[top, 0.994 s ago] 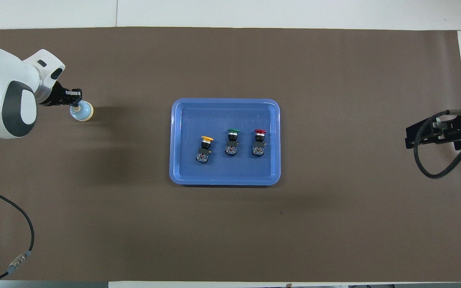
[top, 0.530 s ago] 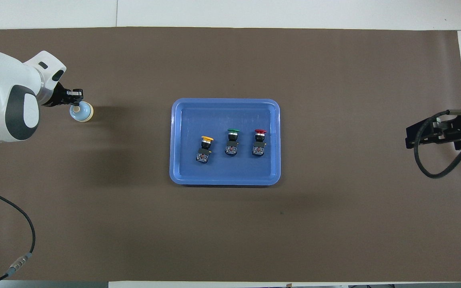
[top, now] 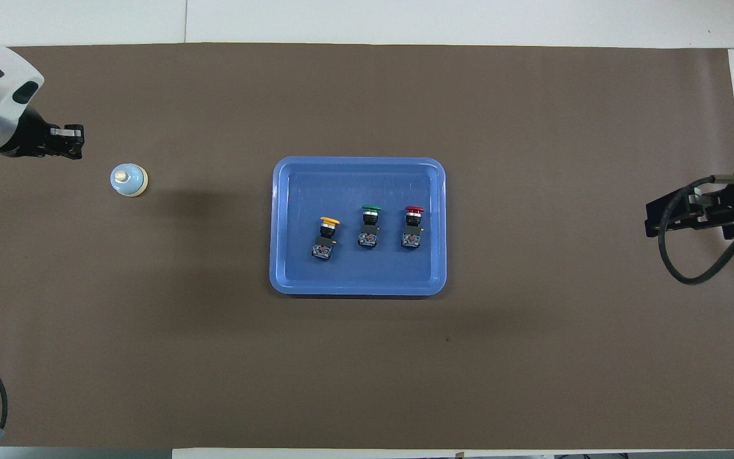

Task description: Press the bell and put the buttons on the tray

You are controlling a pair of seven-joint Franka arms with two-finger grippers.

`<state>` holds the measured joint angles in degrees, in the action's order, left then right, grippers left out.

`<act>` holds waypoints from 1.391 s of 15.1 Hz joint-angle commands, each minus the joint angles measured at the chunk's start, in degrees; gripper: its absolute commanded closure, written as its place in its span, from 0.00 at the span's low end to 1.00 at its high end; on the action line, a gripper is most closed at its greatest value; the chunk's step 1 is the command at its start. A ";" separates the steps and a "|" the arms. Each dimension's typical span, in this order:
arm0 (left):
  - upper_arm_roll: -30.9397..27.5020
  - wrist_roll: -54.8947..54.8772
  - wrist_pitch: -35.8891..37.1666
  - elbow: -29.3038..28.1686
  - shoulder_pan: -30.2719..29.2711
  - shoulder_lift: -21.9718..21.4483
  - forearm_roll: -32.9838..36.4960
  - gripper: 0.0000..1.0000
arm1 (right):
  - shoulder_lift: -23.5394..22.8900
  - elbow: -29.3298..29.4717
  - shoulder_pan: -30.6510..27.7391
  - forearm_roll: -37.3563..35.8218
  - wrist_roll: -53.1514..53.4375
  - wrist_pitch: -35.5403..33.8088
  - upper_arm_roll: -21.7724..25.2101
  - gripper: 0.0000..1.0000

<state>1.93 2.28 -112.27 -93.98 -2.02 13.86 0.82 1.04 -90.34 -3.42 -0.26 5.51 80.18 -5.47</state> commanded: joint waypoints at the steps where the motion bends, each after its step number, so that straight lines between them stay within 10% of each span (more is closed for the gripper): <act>1: 0.00 -0.09 4.85 -2.17 -0.18 -7.51 0.32 0.73 | 0.89 -1.15 -0.97 -0.35 -1.38 0.41 -0.51 0.00; 3: 0.00 -0.17 9.50 -2.18 -0.18 -11.64 0.32 0.32 | 0.89 -1.15 -0.97 -0.27 -1.38 0.41 -0.51 0.00; 6: 0.00 -0.09 16.37 -2.26 -0.18 -16.49 0.32 0.00 | 0.89 -1.15 -0.97 -0.27 -1.38 0.41 -0.51 0.00; 21: 0.97 -0.35 27.63 2.92 2.46 -15.09 -0.73 0.00 | 0.89 -1.15 -0.36 -0.27 -1.38 0.41 -0.60 0.00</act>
<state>3.39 2.28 -86.64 -92.59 -0.16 -1.67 0.64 1.04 -90.34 -3.33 -0.26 5.51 80.18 -5.66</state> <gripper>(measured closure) 0.000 0.000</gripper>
